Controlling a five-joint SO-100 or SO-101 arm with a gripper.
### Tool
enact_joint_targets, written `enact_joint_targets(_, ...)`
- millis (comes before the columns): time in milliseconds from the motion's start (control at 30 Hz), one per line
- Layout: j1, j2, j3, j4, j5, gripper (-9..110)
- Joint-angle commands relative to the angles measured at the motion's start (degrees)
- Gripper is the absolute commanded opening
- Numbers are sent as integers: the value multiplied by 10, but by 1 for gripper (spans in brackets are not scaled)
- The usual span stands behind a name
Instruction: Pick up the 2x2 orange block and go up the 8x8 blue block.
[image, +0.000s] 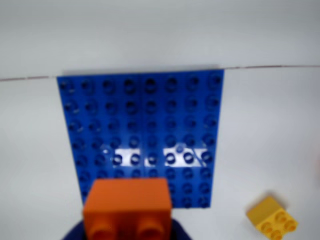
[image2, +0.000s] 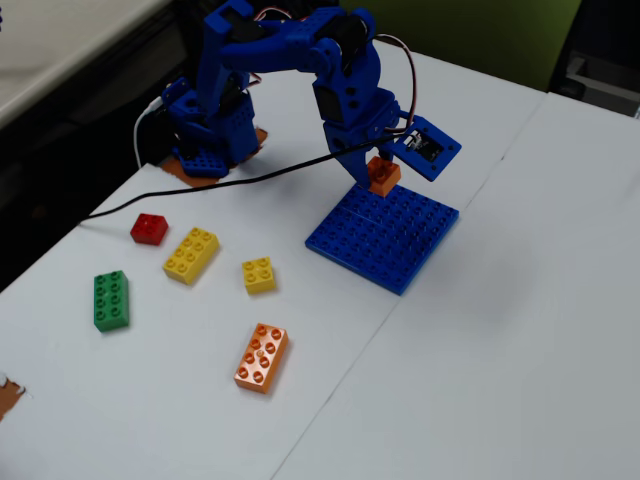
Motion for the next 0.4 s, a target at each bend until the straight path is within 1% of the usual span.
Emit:
enact_joint_targets(0,-6,6,-25,3,1,0)
enact_joint_targets(367,-5,5,-24,4,-2,0)
